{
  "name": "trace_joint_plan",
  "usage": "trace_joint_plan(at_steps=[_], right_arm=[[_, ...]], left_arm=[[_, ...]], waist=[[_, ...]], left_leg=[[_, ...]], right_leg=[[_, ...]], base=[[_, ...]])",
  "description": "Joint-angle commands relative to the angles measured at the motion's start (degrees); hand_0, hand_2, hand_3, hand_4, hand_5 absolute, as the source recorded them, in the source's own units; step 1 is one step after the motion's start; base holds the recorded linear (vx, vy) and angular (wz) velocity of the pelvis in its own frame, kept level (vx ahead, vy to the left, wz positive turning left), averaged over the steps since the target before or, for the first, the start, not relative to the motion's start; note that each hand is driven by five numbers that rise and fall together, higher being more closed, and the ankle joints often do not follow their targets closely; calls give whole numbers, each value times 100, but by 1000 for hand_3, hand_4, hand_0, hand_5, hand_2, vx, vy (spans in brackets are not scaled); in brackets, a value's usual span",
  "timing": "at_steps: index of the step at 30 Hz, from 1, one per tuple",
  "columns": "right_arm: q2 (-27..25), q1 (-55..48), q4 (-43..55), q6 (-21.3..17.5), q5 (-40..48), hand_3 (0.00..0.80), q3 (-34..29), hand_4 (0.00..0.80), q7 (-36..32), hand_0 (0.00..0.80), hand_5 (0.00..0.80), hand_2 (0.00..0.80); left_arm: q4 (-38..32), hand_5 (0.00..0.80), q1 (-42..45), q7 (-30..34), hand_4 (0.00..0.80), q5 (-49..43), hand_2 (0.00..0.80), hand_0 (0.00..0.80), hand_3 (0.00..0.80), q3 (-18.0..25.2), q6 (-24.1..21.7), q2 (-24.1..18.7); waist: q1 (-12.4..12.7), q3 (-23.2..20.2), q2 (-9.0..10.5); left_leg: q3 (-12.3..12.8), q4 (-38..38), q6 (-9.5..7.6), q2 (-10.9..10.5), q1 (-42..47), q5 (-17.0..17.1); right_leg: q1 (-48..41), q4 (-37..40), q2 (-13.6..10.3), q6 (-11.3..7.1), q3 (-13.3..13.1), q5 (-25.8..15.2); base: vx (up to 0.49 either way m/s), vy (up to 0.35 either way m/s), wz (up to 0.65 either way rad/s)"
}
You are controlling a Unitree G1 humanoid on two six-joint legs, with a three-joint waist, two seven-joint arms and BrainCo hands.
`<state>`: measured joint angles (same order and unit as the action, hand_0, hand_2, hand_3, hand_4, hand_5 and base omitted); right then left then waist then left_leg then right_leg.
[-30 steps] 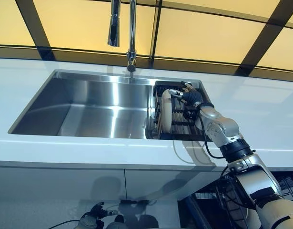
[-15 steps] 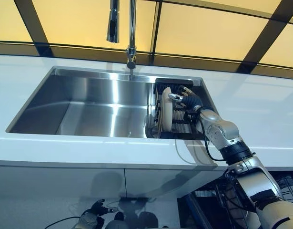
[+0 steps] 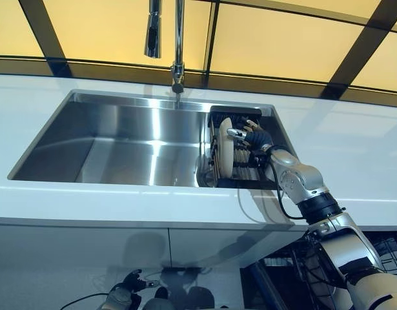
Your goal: Take plates into dishwasher
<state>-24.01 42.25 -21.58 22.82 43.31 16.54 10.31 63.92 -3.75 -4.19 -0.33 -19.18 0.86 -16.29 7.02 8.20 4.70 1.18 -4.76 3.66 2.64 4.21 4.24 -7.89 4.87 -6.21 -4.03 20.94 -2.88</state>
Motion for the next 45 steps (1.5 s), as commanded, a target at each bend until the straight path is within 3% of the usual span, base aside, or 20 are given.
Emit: trace_joint_plan(at_steps=[1,45], right_arm=[[-36,46,-20,-349,-139,0,87,0,-85,0,0,0],[489,-791,-120,-747,-383,0,267,0,-371,0,0,0]], left_arm=[[215,0,-407,-93,0,194,0,0,0,-339,-60,12],[206,0,-471,-106,0,201,0,0,0,-375,3,80]], waist=[[10,-111,-40],[-52,-85,-81]], left_leg=[[430,-24,-341,-390,-114,-203],[445,-24,-356,-371,-150,-185]], right_leg=[[142,-615,256,133,-122,486],[186,-627,257,131,-124,495]], base=[[0,0,0],[0,0,0]])
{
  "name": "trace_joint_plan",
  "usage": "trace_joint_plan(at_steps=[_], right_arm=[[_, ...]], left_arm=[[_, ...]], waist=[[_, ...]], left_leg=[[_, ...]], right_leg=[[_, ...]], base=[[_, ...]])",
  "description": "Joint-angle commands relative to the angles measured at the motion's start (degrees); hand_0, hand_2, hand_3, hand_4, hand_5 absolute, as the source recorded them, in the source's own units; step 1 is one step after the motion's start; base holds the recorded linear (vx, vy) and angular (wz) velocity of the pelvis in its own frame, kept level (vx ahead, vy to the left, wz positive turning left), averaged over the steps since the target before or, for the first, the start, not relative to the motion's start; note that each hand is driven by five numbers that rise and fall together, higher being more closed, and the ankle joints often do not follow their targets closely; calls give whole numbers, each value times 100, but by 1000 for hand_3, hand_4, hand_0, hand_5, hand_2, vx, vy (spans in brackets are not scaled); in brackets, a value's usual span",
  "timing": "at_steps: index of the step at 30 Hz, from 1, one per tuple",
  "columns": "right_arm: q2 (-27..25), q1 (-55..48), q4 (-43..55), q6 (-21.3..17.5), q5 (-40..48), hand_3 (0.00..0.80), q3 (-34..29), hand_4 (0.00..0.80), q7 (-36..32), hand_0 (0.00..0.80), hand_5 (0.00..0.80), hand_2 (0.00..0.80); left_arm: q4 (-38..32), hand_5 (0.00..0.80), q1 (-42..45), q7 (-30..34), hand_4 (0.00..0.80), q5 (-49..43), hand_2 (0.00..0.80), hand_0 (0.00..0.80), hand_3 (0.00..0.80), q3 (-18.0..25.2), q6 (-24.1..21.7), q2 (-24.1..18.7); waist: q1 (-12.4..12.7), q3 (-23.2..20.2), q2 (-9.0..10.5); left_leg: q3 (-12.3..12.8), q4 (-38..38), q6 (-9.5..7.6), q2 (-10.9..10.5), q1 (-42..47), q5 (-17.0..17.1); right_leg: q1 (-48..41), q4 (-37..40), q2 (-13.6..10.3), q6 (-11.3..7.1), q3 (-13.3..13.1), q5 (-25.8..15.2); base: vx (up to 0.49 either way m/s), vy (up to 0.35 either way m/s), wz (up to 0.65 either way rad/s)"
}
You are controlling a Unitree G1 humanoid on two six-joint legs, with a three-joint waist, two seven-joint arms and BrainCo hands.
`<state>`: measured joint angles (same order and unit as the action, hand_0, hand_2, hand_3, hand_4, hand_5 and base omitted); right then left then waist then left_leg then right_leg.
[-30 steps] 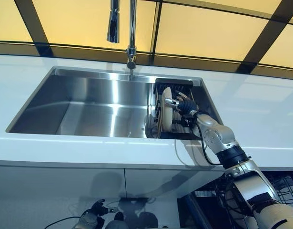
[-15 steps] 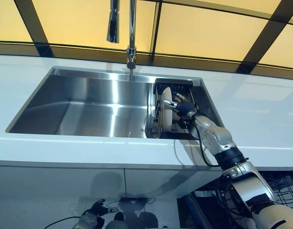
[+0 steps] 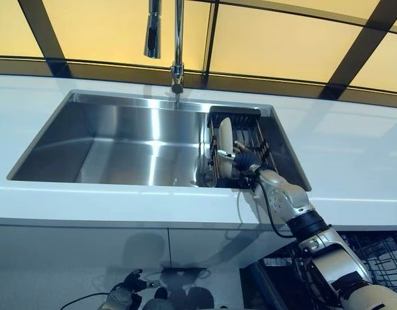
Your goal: Take plates into dishwasher
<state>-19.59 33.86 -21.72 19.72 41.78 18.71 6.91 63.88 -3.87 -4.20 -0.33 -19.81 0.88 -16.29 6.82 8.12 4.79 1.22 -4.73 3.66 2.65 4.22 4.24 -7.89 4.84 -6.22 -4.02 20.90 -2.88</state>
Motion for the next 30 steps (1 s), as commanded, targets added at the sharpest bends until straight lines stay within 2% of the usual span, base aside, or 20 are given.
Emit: trace_joint_plan(at_steps=[1,2,3,5,18,25,28,30], right_arm=[[53,14,-112,-473,-257,0,51,0,-4,0,0,0],[61,-17,-141,-502,-292,63,49,63,-12,63,63,63],[60,-36,-157,-531,-297,289,40,289,21,289,289,289],[60,-100,-193,-594,-370,800,7,800,18,800,800,800],[69,-233,-137,-764,-451,800,-128,800,121,800,800,800],[53,-152,79,-1096,-835,800,-232,800,415,800,800,800],[-21,-32,295,-1128,-889,800,-289,800,670,800,800,800],[-76,97,465,-946,-755,800,-361,800,792,800,800,800]], left_arm=[[212,0,-461,-110,0,207,0,0,0,-313,3,87],[223,0,-461,-112,0,205,0,0,0,-311,-6,97],[235,0,-460,-118,0,217,0,0,0,-314,-20,103],[241,0,-439,-134,0,229,0,0,0,-321,-36,119],[227,0,-430,-125,0,237,0,0,0,-320,-10,134],[263,0,-393,-144,0,243,0,0,0,-321,-54,154],[262,0,-370,-139,0,219,0,0,0,-308,-69,144],[266,0,-339,-129,0,191,0,0,0,-287,-93,128]], waist=[[-37,-75,-92],[-41,-76,-94],[-46,-76,-98],[-55,-75,-106],[-78,-64,-143],[-91,-55,-169],[-89,-44,-170],[-83,-47,-168]], left_leg=[[443,-27,-358,-373,-151,-185],[440,-27,-359,-376,-151,-184],[439,-27,-358,-375,-151,-185],[447,-27,-359,-376,-146,-188],[421,-27,-375,-385,-142,-198],[426,-27,-389,-386,-119,-211],[427,-27,-391,-385,-111,-217],[435,-27,-392,-384,-100,-224]], right_leg=[[187,-625,257,129,-120,495],[188,-623,256,127,-125,492],[189,-625,255,126,-125,493],[181,-615,252,125,-126,490],[195,-628,238,113,-149,489],[195,-658,233,113,-154,502],[198,-669,228,112,-158,500],[188,-664,229,114,-158,499]], base=[[0,0,0],[0,0,0],[0,0,0],[0,0,0],[0,0,0],[0,0,0],[0,0,0],[0,0,0]])
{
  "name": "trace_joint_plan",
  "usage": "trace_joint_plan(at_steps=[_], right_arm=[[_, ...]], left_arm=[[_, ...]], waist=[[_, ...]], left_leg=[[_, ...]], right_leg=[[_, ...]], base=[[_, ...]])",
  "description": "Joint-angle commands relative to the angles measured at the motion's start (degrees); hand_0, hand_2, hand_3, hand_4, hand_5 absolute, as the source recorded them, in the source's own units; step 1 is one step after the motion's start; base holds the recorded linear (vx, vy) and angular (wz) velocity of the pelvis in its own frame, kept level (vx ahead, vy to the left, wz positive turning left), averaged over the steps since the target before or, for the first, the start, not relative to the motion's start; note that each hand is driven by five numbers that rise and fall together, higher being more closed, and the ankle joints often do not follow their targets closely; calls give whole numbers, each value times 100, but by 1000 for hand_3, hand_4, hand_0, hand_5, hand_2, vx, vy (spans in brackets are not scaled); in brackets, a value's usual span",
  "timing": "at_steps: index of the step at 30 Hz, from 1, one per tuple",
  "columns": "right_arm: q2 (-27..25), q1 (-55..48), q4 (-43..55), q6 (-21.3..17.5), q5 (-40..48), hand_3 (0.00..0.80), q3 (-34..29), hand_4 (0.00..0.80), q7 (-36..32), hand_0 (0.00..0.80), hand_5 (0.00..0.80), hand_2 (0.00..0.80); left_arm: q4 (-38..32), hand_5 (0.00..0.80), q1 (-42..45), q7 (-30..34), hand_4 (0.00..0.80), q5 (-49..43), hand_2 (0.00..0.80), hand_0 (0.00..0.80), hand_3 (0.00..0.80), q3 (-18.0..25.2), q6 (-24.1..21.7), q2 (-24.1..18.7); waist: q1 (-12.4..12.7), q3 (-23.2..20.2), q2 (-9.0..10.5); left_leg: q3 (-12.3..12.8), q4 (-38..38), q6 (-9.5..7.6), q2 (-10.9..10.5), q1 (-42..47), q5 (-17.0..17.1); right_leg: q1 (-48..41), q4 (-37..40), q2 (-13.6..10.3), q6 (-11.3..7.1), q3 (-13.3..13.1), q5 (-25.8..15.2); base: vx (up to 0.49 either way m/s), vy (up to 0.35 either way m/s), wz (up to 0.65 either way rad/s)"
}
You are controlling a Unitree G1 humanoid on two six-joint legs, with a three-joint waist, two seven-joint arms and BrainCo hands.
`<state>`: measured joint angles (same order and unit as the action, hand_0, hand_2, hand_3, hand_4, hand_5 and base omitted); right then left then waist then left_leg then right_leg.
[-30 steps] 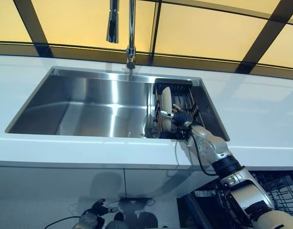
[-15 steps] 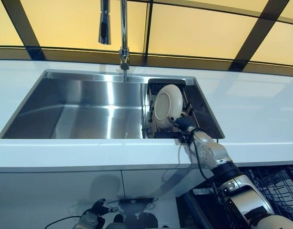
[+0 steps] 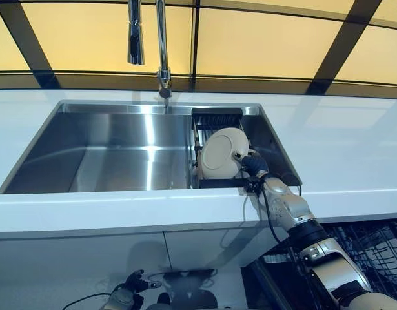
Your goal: Take plates into dishwasher
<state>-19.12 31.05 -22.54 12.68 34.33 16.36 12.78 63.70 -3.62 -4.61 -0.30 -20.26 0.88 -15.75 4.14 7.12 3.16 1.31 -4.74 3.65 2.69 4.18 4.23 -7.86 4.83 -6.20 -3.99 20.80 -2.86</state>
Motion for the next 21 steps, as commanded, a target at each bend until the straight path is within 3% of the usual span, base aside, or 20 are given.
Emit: trace_joint_plan(at_steps=[1,7,15,21], right_arm=[[-171,467,616,-176,81,800,-155,800,276,800,800,800],[-357,677,986,-92,314,800,-301,800,364,800,800,800],[-537,863,1567,-403,302,800,-460,800,718,800,800,800],[-826,1072,1900,-370,166,800,-520,800,890,800,800,800]], left_arm=[[295,0,-356,-88,0,175,0,0,0,-236,-97,73],[355,0,-253,-85,0,88,0,0,0,-187,-190,51],[374,0,-121,-92,0,-6,0,0,0,-139,-249,47],[391,0,-37,-79,0,-54,0,0,0,-101,-291,19]], waist=[[186,47,-4],[178,7,27],[165,-33,75],[161,-70,98]], left_leg=[[427,-26,-388,-388,-91,-229],[462,-26,-375,-378,-68,-244],[510,-26,-358,-376,-45,-257],[562,-26,-338,-376,-48,-256]], right_leg=[[176,-650,225,114,-152,495],[158,-615,243,124,-163,487],[109,-504,257,117,-183,438],[94,-409,253,104,-183,389]], base=[[0,0,0],[0,0,0],[0,0,0],[0,0,0]])
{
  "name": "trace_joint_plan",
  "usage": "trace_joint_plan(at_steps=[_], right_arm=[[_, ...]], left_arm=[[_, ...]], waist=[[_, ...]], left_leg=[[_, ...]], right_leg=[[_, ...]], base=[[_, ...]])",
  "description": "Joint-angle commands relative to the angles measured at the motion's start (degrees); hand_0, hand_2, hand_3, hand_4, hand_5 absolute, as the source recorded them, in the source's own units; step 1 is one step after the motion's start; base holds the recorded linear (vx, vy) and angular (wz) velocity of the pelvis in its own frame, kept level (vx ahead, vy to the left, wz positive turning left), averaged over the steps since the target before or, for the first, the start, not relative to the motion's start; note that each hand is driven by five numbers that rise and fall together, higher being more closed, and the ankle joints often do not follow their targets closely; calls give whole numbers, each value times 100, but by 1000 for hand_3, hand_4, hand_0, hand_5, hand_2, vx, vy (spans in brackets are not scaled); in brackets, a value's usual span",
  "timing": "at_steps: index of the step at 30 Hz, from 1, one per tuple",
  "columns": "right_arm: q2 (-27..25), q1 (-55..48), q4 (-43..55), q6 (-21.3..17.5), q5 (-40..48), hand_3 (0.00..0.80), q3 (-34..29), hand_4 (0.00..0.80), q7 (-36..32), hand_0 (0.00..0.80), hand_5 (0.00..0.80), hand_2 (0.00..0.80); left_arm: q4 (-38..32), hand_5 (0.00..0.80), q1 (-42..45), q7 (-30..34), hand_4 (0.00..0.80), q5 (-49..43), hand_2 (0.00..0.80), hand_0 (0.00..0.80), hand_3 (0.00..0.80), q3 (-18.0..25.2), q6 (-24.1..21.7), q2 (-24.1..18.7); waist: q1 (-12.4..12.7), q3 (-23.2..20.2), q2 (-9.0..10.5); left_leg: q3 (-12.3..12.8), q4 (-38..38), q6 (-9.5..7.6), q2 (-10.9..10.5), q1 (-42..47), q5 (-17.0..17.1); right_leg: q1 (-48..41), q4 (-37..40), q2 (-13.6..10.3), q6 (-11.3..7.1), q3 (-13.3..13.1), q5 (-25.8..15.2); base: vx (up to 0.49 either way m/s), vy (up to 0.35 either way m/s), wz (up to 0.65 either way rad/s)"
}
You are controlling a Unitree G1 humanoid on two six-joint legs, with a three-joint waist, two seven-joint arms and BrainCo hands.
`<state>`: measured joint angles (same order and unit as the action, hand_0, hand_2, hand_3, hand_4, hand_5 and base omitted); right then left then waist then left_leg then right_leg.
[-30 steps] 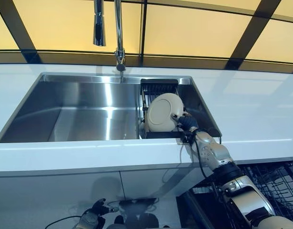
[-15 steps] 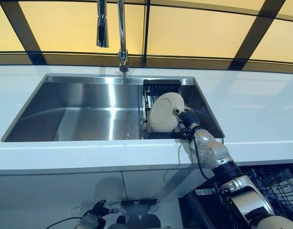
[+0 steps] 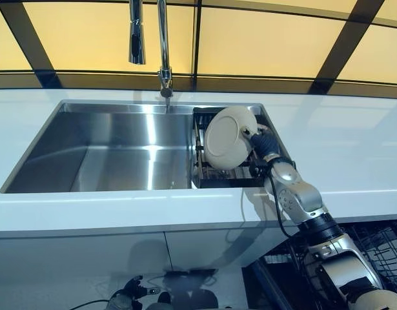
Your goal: Take plates into dishwasher
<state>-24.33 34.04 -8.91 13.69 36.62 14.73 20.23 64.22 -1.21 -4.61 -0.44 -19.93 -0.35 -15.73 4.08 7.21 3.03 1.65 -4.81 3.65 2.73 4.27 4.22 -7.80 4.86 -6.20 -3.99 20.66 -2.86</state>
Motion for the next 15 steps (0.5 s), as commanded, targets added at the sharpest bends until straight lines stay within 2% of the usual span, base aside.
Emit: trace_joint_plan(at_steps=[1,8,15], right_arm=[[-344,806,589,-482,-139,800,-357,800,177,800,800,800],[-674,1017,933,-406,4,800,-424,800,499,800,800,800],[-980,1125,1195,-542,101,800,-606,800,819,800,800,800]], left_arm=[[336,0,-272,-77,0,-37,0,0,0,-138,-169,14],[312,0,-226,-69,0,-74,0,0,0,-141,-148,-2],[382,0,-181,-56,0,-66,0,0,0,-138,-220,-55]], waist=[[168,-80,114],[142,-111,142],[57,-139,188]], left_leg=[[530,-19,-336,-382,-60,-256],[554,-19,-322,-382,-57,-273],[610,-19,-319,-371,-31,-304]], right_leg=[[87,-396,254,103,-167,379],[72,-327,263,93,-177,347],[66,-300,292,84,-249,336]], base=[[0,0,0],[0,0,0],[0,0,0]])
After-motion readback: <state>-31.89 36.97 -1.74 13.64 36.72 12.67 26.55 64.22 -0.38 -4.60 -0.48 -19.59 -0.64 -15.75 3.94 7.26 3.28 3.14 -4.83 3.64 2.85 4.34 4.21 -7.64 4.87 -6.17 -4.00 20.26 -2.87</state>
